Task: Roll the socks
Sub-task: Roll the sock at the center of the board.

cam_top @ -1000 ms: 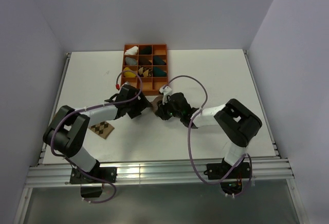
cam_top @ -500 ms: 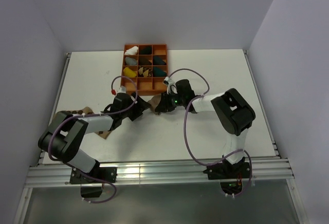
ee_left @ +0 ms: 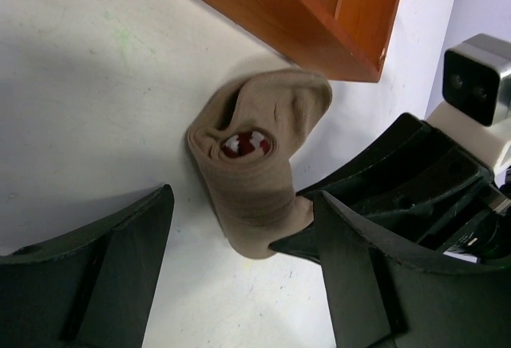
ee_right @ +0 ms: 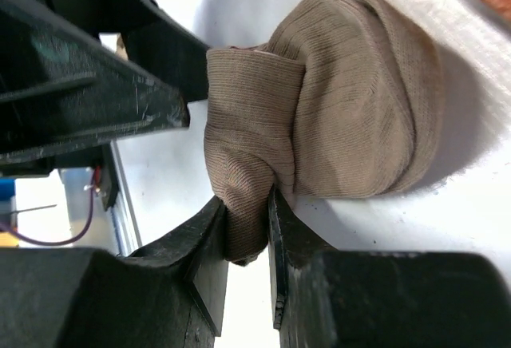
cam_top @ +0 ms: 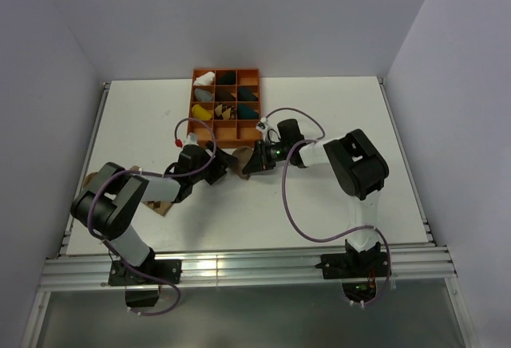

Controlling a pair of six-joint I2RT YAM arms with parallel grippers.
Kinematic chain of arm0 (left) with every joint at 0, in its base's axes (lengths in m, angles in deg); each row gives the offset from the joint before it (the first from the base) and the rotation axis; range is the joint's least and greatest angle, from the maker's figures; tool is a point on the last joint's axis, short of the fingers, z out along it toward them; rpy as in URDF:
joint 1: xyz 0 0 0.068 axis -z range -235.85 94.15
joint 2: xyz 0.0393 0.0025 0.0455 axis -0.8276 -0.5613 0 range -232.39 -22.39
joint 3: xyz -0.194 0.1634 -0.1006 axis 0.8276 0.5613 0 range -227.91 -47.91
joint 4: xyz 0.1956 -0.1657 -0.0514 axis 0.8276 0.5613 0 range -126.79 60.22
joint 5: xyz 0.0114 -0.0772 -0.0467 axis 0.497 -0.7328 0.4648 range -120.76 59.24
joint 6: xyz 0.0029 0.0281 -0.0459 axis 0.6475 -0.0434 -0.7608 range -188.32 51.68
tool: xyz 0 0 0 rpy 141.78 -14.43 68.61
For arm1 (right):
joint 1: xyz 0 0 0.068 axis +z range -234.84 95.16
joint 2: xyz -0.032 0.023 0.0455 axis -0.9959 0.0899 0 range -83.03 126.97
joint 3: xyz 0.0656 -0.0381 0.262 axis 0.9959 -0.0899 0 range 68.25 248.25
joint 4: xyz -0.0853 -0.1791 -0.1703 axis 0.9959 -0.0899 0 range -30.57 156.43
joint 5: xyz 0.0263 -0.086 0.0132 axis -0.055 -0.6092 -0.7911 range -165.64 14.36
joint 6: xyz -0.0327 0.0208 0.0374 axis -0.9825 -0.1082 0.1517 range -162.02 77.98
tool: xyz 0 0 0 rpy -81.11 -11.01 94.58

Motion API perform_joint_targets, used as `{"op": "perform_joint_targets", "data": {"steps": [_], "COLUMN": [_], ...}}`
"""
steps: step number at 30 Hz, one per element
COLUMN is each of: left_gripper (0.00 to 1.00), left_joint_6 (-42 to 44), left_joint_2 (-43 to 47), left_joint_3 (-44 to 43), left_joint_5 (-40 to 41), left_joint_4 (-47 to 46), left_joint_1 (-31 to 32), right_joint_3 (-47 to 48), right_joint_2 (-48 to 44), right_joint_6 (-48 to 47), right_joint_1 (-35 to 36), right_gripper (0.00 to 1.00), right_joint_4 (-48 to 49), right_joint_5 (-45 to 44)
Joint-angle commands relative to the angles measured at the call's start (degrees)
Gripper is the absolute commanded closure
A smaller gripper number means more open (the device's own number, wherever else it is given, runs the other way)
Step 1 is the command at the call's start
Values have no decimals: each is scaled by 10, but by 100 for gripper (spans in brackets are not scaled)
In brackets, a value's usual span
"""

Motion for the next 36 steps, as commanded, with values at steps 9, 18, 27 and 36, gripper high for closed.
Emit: {"op": "perform_joint_targets", "data": {"steps": [9, 18, 27, 36], "left_gripper": [25, 24, 24, 26], "left_joint_6": [38, 46, 113, 152], "left_joint_2": [-29, -63, -93, -104], "left_joint_3": [-44, -44, -68, -76], "left_joint_5": [41, 2, -89, -117], "left_joint_4": [30, 20, 19, 34], "left_joint_1": [0, 2, 5, 24], "right_joint_3": [23, 21, 15, 4], "right_joint_2": [20, 7, -2, -35], "right_joint_6": [-13, -23, -41, -56], "right_joint_1": [-2, -2, -2, -3], "right_gripper": [100, 100, 100, 100], "right_joint_4": [-56, -63, -82, -87], "right_joint_5": [32, 66, 62, 57]}}
